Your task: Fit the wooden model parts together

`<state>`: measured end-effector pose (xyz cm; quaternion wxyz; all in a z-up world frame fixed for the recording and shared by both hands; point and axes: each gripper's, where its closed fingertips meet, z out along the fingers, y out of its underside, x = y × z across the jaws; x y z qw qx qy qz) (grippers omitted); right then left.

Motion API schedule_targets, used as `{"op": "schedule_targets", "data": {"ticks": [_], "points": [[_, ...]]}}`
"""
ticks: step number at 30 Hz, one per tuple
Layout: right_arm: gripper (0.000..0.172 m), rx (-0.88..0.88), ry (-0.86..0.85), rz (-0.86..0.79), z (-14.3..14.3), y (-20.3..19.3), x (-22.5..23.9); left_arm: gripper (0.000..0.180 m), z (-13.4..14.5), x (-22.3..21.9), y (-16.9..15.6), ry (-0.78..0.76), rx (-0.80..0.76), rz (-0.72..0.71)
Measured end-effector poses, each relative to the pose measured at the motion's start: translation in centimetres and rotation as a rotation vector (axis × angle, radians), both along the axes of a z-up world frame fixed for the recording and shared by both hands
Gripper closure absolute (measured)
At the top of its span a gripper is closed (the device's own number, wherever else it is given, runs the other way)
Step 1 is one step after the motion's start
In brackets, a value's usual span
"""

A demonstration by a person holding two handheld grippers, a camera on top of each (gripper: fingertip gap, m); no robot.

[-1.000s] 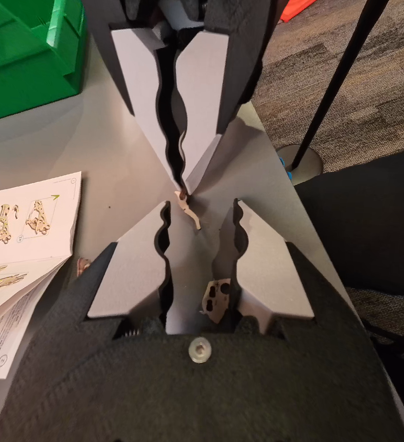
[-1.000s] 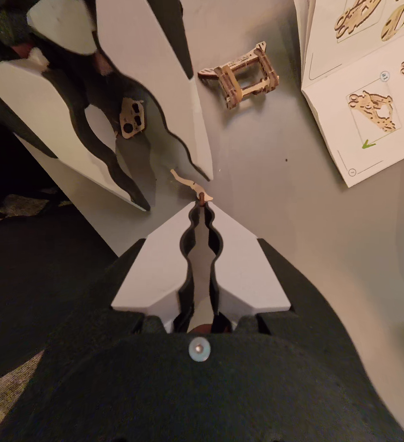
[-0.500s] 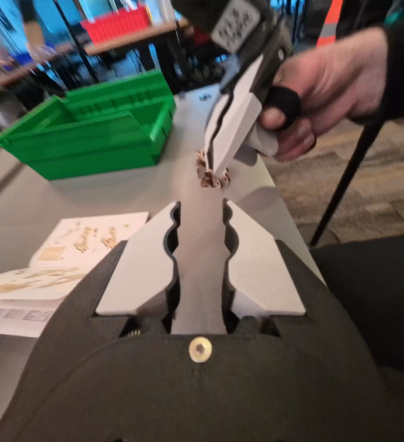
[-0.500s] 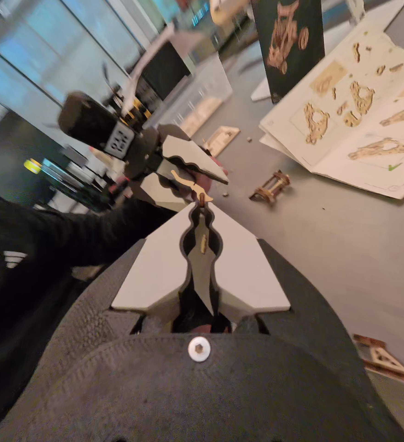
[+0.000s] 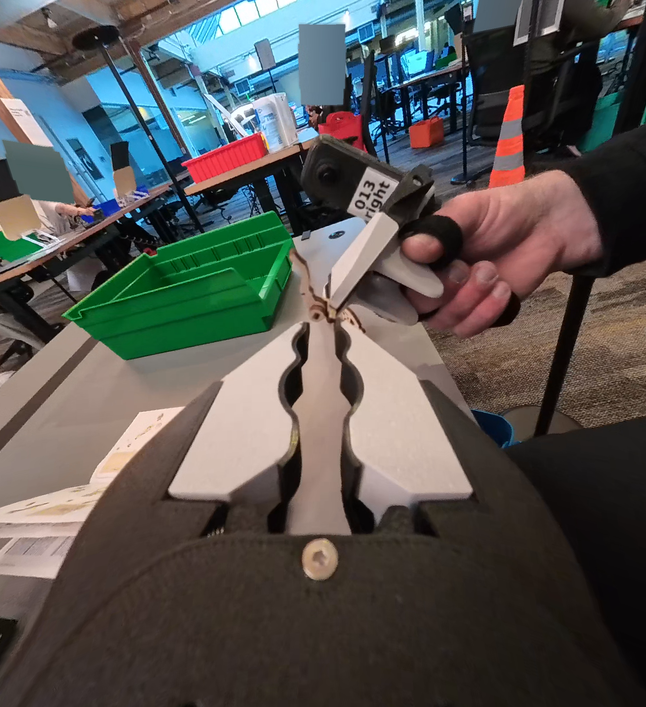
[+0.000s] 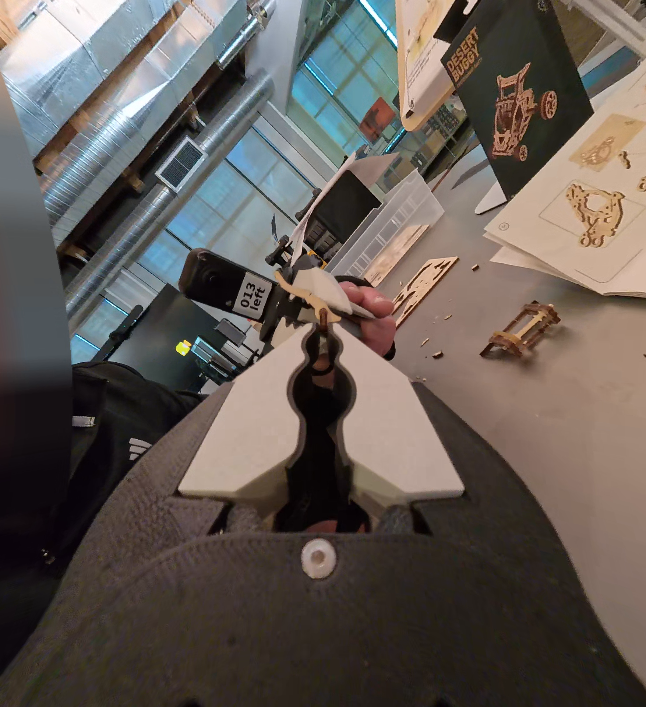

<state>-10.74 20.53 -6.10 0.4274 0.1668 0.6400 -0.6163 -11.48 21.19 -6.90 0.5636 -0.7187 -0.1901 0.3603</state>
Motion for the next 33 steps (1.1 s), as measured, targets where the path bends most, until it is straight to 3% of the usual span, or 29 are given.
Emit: {"op": "schedule_targets", "data": {"ticks": [11,14,24,29,33], "points": [[0.171,-0.047,-0.018,-0.006,0.6,-0.3,0.2,0.174,0.6,0.4,-0.1,0.018,0.019,-0.011],[0.171,-0.053,0.022,-0.059,0.7,-0.4,-0.2,0.164,0.9,0.1,-0.5,0.017,0.048,0.019],[0.171,0.077,0.637,-0.39,1.3,-1.0,-1.8,0.147,1.8,-0.6,-1.3,-0.082,0.274,0.015],[0.171,0.07,0.742,-0.407,1.7,-1.7,-0.9,0.164,2.8,-0.2,-1.6,-0.078,0.364,-0.024],[0.171,0.075,0.774,-0.391,1.8,-1.6,-0.7,0.161,3.0,0.2,-1.5,-0.088,0.388,-0.066]]}}
